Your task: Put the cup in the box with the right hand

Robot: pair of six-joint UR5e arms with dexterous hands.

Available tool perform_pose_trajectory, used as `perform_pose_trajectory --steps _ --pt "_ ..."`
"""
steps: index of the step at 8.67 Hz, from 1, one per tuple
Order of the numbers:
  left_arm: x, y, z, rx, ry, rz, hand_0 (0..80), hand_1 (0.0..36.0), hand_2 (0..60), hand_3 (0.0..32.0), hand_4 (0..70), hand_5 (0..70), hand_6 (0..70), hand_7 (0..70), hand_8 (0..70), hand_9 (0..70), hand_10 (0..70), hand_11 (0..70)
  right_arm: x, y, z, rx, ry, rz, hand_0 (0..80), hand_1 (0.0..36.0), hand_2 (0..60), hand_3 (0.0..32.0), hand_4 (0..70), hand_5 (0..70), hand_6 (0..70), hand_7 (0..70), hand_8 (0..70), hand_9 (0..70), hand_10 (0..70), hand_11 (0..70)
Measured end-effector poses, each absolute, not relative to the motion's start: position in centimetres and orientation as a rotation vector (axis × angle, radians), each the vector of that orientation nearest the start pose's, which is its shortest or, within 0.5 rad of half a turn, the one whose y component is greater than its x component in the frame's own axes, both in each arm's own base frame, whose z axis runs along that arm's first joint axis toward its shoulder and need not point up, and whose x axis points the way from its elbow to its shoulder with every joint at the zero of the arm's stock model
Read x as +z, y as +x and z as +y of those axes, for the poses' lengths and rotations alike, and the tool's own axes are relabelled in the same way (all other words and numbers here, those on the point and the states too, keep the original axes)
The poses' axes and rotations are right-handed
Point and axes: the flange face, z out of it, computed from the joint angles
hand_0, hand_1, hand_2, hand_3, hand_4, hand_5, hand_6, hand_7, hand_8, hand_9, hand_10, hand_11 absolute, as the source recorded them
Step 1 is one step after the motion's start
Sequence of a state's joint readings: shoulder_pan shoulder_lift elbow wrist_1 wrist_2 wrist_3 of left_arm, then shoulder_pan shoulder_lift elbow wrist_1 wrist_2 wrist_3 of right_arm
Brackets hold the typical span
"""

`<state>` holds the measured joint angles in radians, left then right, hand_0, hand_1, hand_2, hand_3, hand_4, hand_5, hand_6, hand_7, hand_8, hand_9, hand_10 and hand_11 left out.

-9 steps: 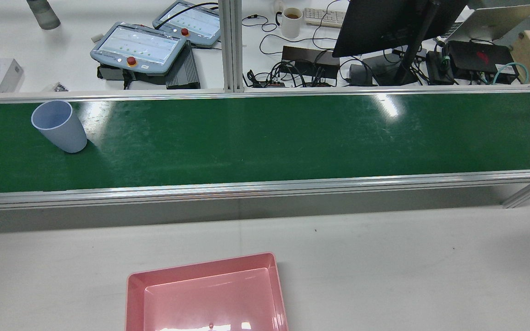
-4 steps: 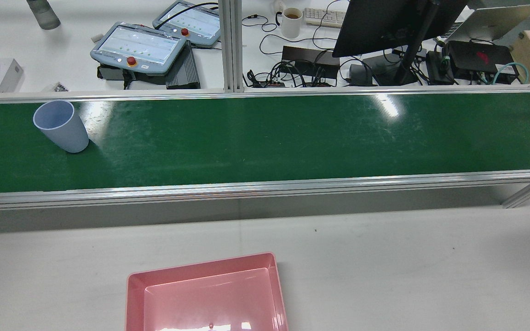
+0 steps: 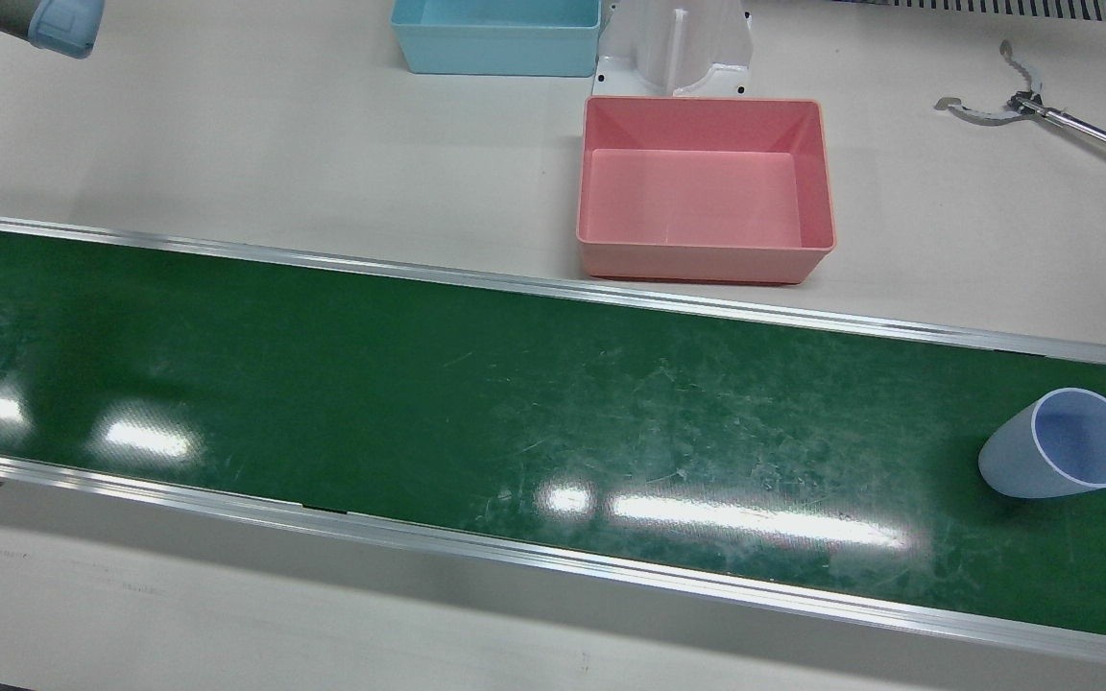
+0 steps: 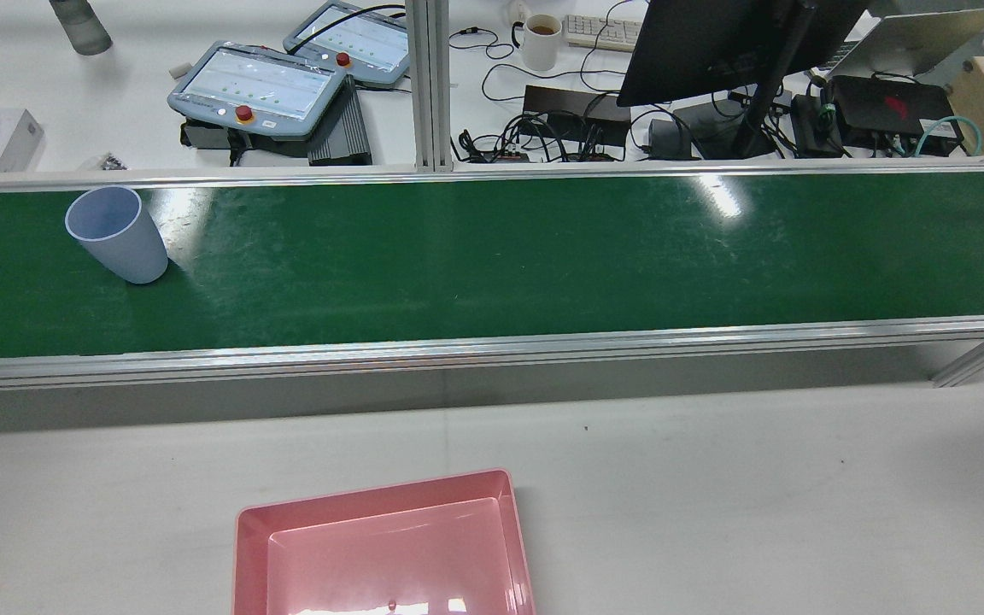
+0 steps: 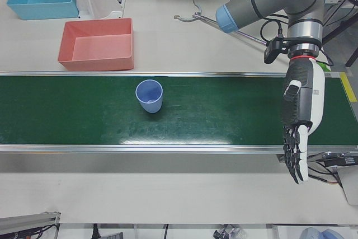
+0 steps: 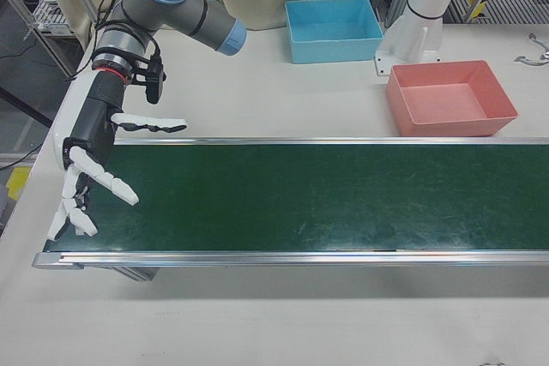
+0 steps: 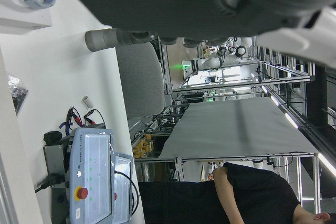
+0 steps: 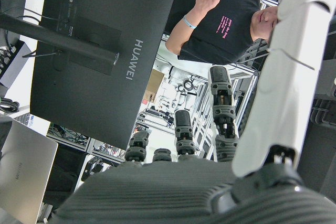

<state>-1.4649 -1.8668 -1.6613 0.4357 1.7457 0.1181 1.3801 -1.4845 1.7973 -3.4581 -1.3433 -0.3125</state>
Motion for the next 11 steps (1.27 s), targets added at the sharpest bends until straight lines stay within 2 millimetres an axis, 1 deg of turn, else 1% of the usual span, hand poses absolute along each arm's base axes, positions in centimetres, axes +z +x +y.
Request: perform_pose_trajectory --steps 2,5,7,8,9,11 --pt "52.6 -5.4 -58.9 -2.051 -0.170 1.985 0.0 0.0 0.0 0.0 0.0 0.0 0.0 0.0 0.0 0.0 0.0 0.0 57.2 5.3 -52.7 -2.372 -0.406 2.321 55.0 15.0 0.1 0.0 29.4 5.9 7.4 26.1 0.4 3.8 6.6 11.5" --pt "52.6 -5.4 -58.9 -2.051 -0.171 1.985 0.0 0.0 0.0 0.0 0.0 0.0 0.0 0.0 0.0 0.0 0.0 0.0 58.4 5.2 -52.7 -2.403 -0.404 2.296 54.8 14.7 0.0 0.0 25.8 6.1 7.1 24.0 0.4 3.4 7.0 12.1" --pt "52.6 -5.4 -58.9 -2.051 -0.170 1.985 0.0 0.0 0.0 0.0 0.0 0.0 0.0 0.0 0.0 0.0 0.0 0.0 58.6 5.1 -52.7 -2.408 -0.400 2.292 54.6 14.3 0.0 0.0 25.3 6.1 7.2 24.6 0.4 3.5 6.9 12.0" --pt "52.6 -5.4 -58.9 -2.051 -0.171 1.985 0.0 0.0 0.0 0.0 0.0 0.0 0.0 0.0 0.0 0.0 0.0 0.0 58.5 5.0 -52.8 -2.406 -0.398 2.293 54.6 14.5 0.0 0.0 25.6 6.1 7.3 24.9 0.5 3.9 7.1 12.3" --pt "52.6 -5.4 -58.9 -2.051 -0.170 1.985 0.0 0.0 0.0 0.0 0.0 0.0 0.0 0.0 0.0 0.0 0.0 0.0 58.4 4.9 -52.9 -2.404 -0.397 2.298 54.6 14.8 0.4 0.0 27.6 5.9 7.0 23.9 0.4 3.3 6.6 11.6" --pt "52.6 -5.4 -58.9 -2.051 -0.171 1.985 0.0 0.0 0.0 0.0 0.0 0.0 0.0 0.0 0.0 0.0 0.0 0.0 58.0 4.3 -53.2 -2.400 -0.386 2.315 54.3 14.9 2.4 0.0 29.8 5.7 6.7 23.0 0.3 3.2 6.3 11.0"
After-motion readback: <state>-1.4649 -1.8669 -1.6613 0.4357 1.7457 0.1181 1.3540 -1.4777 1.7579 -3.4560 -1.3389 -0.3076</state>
